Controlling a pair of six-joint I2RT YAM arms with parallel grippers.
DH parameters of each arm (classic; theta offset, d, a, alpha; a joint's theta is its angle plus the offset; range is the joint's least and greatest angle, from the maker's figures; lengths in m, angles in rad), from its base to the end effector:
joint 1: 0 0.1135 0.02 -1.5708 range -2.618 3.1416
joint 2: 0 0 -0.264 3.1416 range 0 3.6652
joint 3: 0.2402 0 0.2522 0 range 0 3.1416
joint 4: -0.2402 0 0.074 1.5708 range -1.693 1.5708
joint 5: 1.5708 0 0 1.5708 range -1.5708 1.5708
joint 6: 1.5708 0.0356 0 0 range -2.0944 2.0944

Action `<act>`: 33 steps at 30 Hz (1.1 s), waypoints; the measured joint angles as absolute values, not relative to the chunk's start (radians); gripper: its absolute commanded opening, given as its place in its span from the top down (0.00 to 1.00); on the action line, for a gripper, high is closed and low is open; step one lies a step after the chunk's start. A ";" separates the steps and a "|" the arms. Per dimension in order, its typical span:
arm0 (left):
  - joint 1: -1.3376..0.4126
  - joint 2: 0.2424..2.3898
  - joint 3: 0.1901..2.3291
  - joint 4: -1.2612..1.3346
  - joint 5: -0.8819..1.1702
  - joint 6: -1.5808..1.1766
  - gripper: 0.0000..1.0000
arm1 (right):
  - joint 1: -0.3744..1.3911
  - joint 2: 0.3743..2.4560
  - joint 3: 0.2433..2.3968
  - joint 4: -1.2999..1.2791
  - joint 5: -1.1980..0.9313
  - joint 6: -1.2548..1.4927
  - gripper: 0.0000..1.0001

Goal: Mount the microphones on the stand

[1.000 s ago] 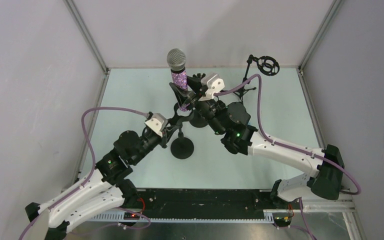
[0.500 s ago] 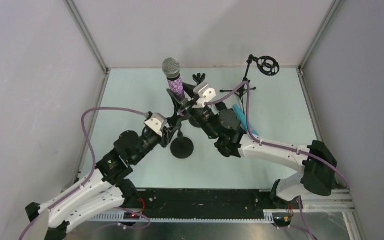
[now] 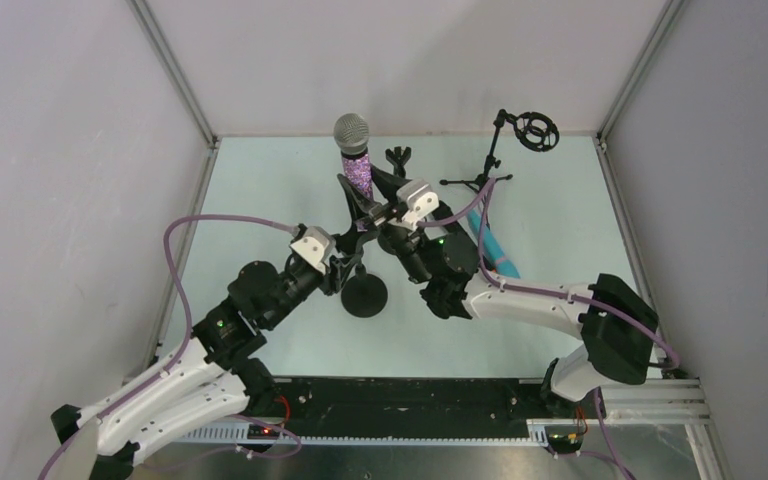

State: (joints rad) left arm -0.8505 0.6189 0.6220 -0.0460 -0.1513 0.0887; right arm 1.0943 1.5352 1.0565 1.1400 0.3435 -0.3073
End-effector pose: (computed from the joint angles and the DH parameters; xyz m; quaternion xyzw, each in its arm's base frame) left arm 0.1088 -0.1158 0.3227 0.2792 0.6658 -0.2058 0.6607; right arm 0.1668 0.2971 0.3838 -0.1617 0.4298 0.2701 0.8463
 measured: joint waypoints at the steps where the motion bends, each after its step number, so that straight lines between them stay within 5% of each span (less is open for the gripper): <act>1: -0.850 0.619 0.622 -0.046 -0.150 0.090 1.00 | 1.094 1.542 1.056 1.154 0.344 -0.309 1.00; 7: -0.850 0.619 0.622 -0.046 -0.126 0.100 0.94 | 1.102 1.575 1.040 1.254 0.356 -0.349 1.00; 10: -0.850 0.619 0.622 -0.046 -0.121 0.105 0.52 | 1.102 1.578 1.036 1.274 0.361 -0.352 1.00; 12: -0.850 0.620 0.622 -0.046 -0.125 0.105 0.33 | 1.103 1.578 1.036 1.275 0.362 -0.352 1.00; 18: -0.850 0.624 0.623 -0.065 -0.147 0.106 0.04 | 1.102 1.545 1.046 1.193 0.358 -0.357 1.00; 33: -0.850 0.677 0.623 -0.023 -0.171 0.106 0.01 | 1.105 1.463 1.061 0.989 0.326 -0.300 1.00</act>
